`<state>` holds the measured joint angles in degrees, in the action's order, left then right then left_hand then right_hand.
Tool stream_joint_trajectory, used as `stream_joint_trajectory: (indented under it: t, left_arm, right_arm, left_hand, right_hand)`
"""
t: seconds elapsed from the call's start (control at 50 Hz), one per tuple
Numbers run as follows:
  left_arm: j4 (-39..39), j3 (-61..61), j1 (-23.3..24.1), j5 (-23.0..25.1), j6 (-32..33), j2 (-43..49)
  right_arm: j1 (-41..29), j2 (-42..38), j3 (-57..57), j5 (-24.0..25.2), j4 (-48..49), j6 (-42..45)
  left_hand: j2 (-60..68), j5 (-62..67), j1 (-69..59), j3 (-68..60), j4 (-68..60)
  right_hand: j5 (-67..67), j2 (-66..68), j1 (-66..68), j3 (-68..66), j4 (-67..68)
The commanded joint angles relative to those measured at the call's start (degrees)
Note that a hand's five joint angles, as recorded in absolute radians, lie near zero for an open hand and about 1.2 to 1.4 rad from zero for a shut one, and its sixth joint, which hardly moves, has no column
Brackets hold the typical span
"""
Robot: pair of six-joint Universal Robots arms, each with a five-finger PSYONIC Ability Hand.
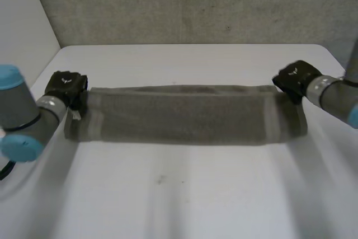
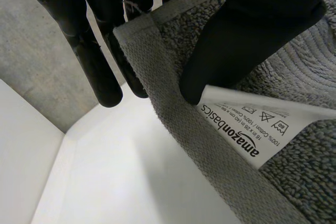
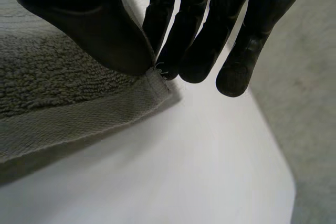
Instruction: Fold the towel.
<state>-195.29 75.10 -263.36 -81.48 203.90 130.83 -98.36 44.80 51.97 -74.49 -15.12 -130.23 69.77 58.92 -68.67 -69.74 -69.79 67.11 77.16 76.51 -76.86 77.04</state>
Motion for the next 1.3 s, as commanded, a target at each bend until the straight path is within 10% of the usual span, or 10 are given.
stream_joint_trajectory:
  t: [0.02,0.36,0.38,0.4,0.42,0.68,0.94,1.3]
  left_arm:
    - [2.19,-15.31,2.06,-1.93,-0.08,10.13]
    - [2.54,-28.25,2.94,-2.46,0.01,19.9]
    - [2.54,-28.34,2.94,-2.37,0.01,20.16]
    - [2.72,-28.34,2.94,-2.46,-0.08,20.25]
    - [2.72,-28.34,2.94,-2.46,-0.08,20.25]
    - [6.06,-17.13,4.35,-2.55,-1.49,5.35]
    - [3.86,9.36,3.21,-1.93,-11.24,-22.2]
    - [-11.16,28.78,3.82,-1.76,-18.01,-27.65]
  right_arm:
    - [-2.98,-8.59,-9.51,-2.5,7.3,-1.52]
    - [-3.6,-25.81,-34.04,-7.6,8.27,-1.08]
    - [-3.6,-25.99,-34.04,-7.86,8.44,-1.16]
    - [-3.6,-25.99,-34.04,-7.86,8.44,-1.16]
    - [-3.68,-26.08,-34.04,-8.29,8.53,-1.25]
    - [-5.62,-13.25,-28.06,-10.41,6.42,-8.46]
    - [-4.74,14.16,8.56,-9.88,3.53,-13.73]
    - [0.97,11.02,25.64,-0.92,13.17,-14.87]
  left_hand:
    - [10.23,11.08,-11.33,-10.26,-10.21]
    - [10.23,11.08,-11.33,-10.26,-10.21]
    - [-11.73,-10.88,10.63,11.7,11.75]
    - [-49.59,-48.73,48.48,49.56,49.6]
    - [-49.97,-49.11,48.86,49.94,49.98]
    - [-59.77,-58.92,58.67,59.74,59.79]
    - [-59.77,-58.92,58.67,59.74,59.79]
    - [-59.77,-58.92,58.67,59.74,59.79]
  right_hand:
    - [2.89,2.84,3.49,-3.14,2.96]
    - [2.89,2.84,3.49,-3.14,2.96]
    - [-32.52,-32.57,-31.92,32.27,-32.46]
    - [-32.87,-32.93,-32.27,32.62,-32.81]
    - [-67.11,-67.16,-66.51,66.86,-67.04]
    - [-67.11,-67.16,-66.51,66.86,-67.04]
    - [-67.11,-67.16,-66.51,66.86,-67.04]
    - [-54.07,-54.13,-53.47,53.82,-54.01]
